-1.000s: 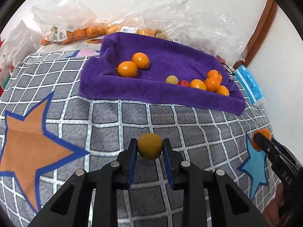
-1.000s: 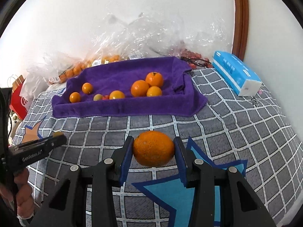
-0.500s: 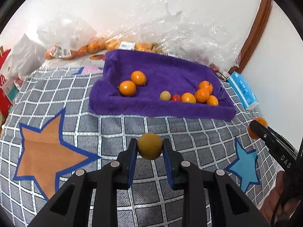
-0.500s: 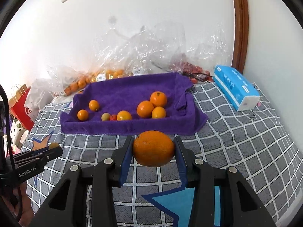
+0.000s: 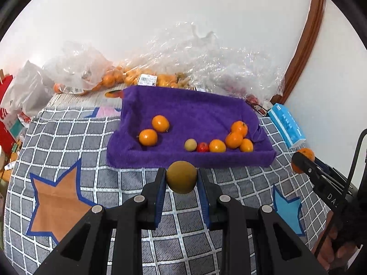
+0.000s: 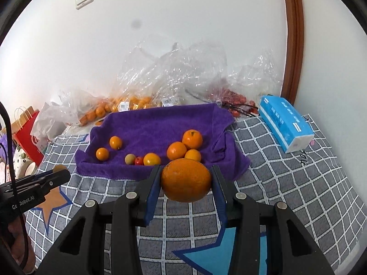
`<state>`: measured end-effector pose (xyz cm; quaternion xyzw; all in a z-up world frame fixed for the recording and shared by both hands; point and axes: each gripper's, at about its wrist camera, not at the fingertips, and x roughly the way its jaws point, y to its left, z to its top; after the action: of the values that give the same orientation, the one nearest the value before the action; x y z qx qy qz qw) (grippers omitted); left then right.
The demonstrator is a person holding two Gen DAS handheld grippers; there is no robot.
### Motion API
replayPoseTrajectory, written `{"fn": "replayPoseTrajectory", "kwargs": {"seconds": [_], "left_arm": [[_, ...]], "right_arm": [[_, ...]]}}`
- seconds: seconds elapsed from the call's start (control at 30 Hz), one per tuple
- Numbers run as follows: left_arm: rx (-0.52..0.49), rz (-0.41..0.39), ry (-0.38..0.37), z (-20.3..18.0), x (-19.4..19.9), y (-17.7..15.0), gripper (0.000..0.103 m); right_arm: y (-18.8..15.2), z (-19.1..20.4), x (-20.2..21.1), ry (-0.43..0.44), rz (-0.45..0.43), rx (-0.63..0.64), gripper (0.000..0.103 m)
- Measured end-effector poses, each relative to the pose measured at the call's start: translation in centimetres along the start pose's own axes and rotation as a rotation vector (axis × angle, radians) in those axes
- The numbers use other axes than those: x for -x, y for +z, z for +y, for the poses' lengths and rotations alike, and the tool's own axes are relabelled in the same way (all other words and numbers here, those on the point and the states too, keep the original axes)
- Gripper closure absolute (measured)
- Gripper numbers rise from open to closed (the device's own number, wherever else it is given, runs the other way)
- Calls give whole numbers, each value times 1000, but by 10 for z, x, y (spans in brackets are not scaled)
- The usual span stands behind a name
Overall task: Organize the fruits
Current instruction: 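Carry the large orange and yellow fruit over the purple towel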
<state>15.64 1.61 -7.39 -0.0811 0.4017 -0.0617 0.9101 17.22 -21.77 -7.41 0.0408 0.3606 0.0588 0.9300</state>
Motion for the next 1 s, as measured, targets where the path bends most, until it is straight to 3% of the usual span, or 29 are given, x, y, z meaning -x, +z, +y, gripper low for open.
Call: {"fn": "replayPoseTrajectory", "kwargs": {"seconds": [1.0], "left_arm": [[25, -34, 28, 12, -27, 50, 77]], "right_arm": [[42, -5, -36, 17, -38, 10, 61]]}}
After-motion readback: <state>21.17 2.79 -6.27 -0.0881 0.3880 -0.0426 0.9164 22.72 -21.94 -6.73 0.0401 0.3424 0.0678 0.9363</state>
